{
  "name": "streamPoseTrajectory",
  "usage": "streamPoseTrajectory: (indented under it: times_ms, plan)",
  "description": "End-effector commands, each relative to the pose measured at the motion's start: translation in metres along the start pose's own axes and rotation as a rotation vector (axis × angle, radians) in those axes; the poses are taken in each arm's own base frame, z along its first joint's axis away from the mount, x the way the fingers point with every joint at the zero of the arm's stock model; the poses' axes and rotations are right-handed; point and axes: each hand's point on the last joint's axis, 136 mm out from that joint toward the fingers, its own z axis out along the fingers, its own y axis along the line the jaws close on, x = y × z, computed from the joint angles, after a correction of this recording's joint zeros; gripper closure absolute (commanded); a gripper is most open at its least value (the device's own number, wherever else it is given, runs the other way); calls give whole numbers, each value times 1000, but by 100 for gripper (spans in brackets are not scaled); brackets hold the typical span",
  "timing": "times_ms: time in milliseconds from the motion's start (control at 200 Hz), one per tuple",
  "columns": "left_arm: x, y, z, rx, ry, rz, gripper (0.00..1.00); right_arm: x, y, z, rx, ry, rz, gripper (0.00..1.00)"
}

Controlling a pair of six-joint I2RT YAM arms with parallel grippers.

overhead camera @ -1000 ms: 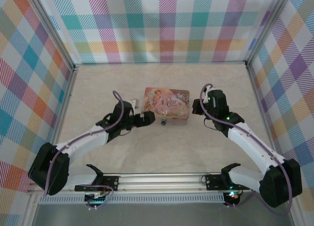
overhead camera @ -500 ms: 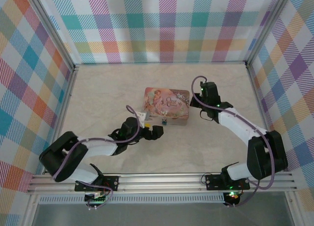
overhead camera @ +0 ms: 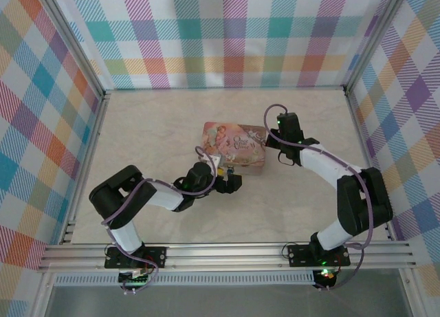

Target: Unlock the padlock with the key

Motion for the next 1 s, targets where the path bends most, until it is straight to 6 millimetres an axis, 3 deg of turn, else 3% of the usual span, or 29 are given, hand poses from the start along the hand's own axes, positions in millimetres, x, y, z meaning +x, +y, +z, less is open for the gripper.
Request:
streamPoseTrajectory:
  times_ms: [0,170,360,620,880,1000]
  plan:
    - [-12,-12,10,22,-58,41,1,-15,7,2,-25,-37,29,100]
    - [-6,-22,23,92,-40,26,4,-9,13,5,-61,-18,40,100]
    - [-13,-34,26,155,-62,31,6,-7,18,6,-91,-12,47,100]
    - [-22,-48,25,240,-72,15,20,-3,16,5,-90,-8,43,100]
    - [-25,-39,25,206,-92,-21,14,-4,17,0,-98,-16,42,100]
    - [-24,-43,29,243,-78,-45,19,-5,17,-1,-102,-18,45,100]
